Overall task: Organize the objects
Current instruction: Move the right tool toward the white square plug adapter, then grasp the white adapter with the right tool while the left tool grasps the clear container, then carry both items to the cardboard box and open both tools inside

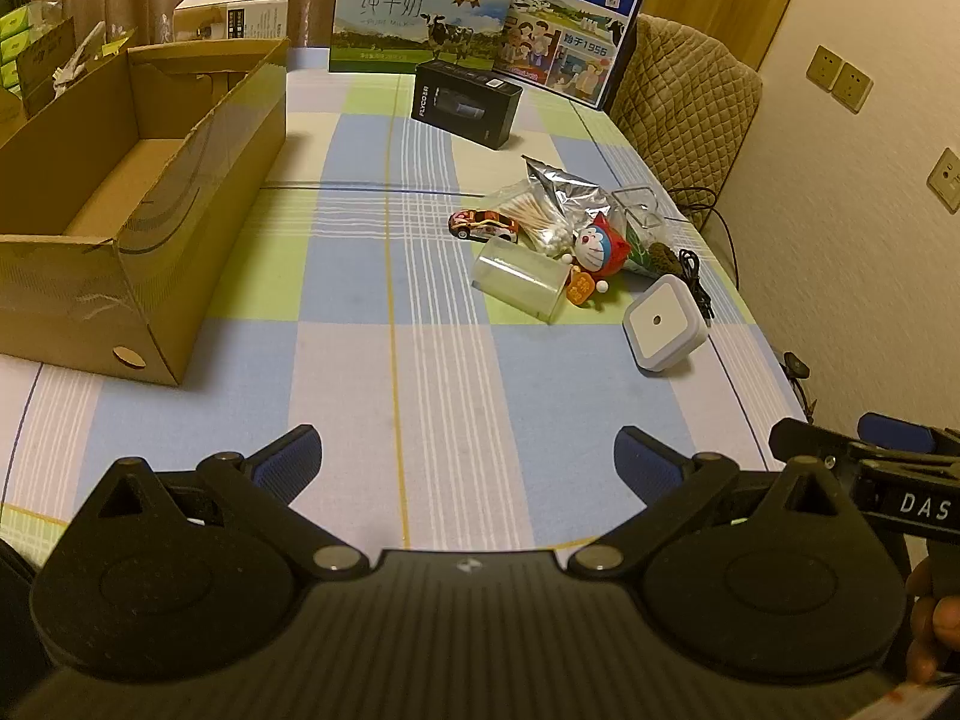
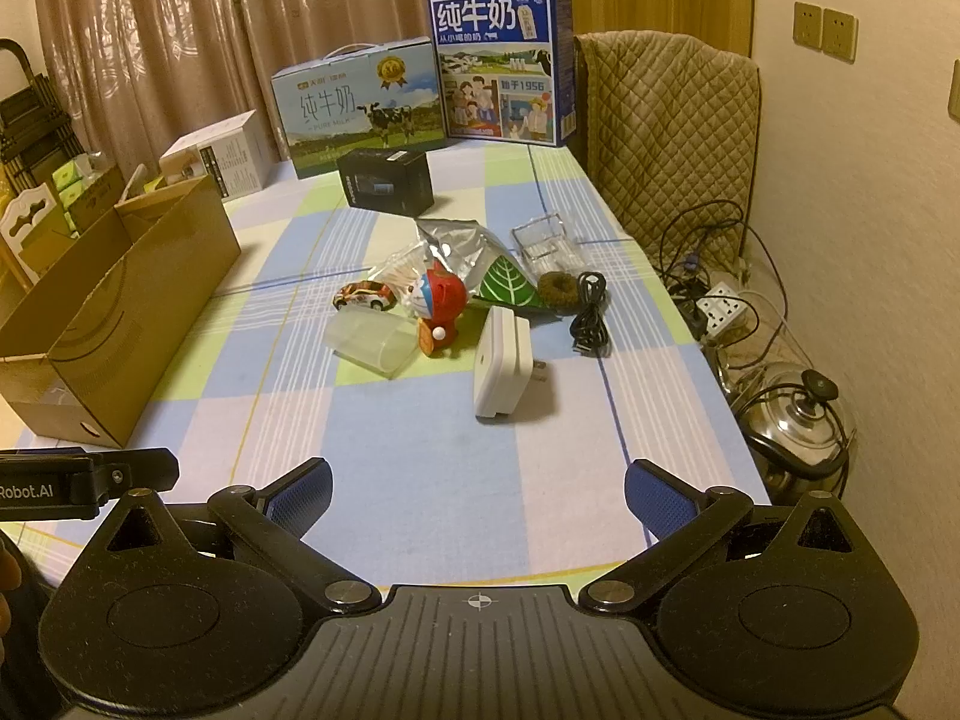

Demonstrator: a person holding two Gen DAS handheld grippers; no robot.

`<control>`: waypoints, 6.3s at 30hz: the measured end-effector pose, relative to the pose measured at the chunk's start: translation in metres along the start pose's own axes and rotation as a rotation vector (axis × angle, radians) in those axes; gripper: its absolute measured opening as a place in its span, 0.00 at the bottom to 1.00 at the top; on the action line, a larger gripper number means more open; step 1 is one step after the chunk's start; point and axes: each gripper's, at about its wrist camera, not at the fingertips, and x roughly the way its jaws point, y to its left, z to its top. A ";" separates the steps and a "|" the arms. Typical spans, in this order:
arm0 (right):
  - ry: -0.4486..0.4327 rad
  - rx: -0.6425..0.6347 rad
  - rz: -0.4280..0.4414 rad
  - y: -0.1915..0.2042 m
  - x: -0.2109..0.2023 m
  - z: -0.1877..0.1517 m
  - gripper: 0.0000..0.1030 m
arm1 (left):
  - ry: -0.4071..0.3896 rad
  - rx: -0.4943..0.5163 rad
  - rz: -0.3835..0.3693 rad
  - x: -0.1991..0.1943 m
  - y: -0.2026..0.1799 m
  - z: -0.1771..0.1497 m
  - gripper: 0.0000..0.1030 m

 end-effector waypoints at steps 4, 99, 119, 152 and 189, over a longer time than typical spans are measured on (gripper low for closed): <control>0.001 0.000 0.001 0.000 0.000 0.000 0.98 | 0.000 -0.001 -0.001 0.000 0.000 -0.001 0.99; 0.031 -0.033 -0.011 -0.028 0.158 0.047 0.30 | 0.023 0.266 -0.152 0.186 -0.010 0.086 0.90; 0.023 -0.013 -0.017 -0.028 0.147 0.048 0.27 | 0.015 0.332 -0.173 0.198 -0.022 0.090 0.67; -0.135 -0.254 0.383 0.185 0.060 0.121 0.27 | -0.227 0.156 0.057 -0.038 0.105 0.120 0.67; 0.020 -0.352 0.519 0.326 0.148 0.123 0.27 | -0.203 -0.061 0.213 -0.030 0.285 0.112 0.72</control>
